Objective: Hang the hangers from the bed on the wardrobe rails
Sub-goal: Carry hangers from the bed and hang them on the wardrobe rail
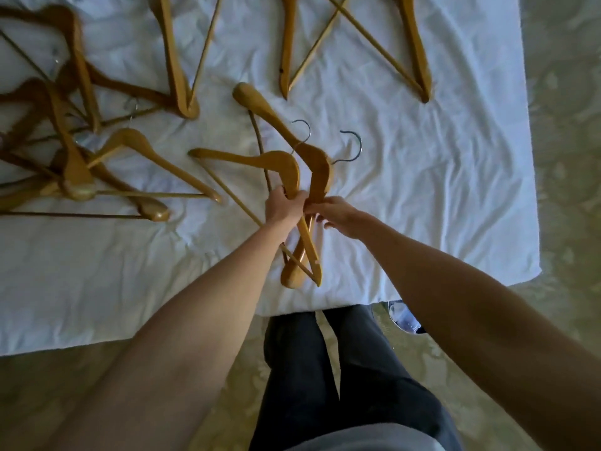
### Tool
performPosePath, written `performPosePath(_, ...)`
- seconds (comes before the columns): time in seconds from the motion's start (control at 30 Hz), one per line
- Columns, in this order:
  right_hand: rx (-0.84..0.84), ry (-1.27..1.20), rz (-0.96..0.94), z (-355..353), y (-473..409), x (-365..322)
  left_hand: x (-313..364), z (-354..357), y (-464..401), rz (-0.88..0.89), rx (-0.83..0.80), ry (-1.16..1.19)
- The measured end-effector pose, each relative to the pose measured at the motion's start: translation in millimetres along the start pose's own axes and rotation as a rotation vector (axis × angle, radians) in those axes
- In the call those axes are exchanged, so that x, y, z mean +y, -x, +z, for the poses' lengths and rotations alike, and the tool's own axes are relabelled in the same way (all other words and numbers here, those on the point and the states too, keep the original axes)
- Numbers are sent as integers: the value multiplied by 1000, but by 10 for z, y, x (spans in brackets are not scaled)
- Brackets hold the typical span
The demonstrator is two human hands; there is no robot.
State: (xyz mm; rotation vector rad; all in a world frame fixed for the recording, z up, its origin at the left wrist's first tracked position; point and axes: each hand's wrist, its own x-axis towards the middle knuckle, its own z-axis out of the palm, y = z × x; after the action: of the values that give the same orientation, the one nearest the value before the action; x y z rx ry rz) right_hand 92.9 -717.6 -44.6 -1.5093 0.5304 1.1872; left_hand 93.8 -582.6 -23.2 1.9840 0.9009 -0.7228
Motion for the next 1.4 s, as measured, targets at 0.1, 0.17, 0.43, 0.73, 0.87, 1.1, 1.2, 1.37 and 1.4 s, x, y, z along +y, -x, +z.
performPosePath(0.1,183,187,-148,272,315,-119,30,-211,300,106,61,9)
performPosePath(0.17,327,273,-207,434,602,-196,59,-390,567,162,103,54)
performPosePath(0.43,476,297,-344,735,1957,-508,44,-1207,1681,255,116,266)
performPosePath(0.73,399,385,-475,1094,2715,-623,-328,-1755,2473,232,166,443)
performPosePath(0.87,234,488,-565,1435,2849,-778,-659,-1842,2708,150,309,567)
performPosePath(1.1,-129,743,-671,2391,2946,-842,-1454,-1970,3173,-29,618,823)
performPosePath(1.2,-266,812,-688,2962,2975,-786,-1850,-2085,3399,-97,753,919)
performPosePath(1.37,-478,928,-696,4104,3047,-481,-2655,-2460,3753,-168,914,1069)
performPosePath(1.4,-527,944,-693,4354,3084,-399,-2859,-2560,3820,-170,950,1095)
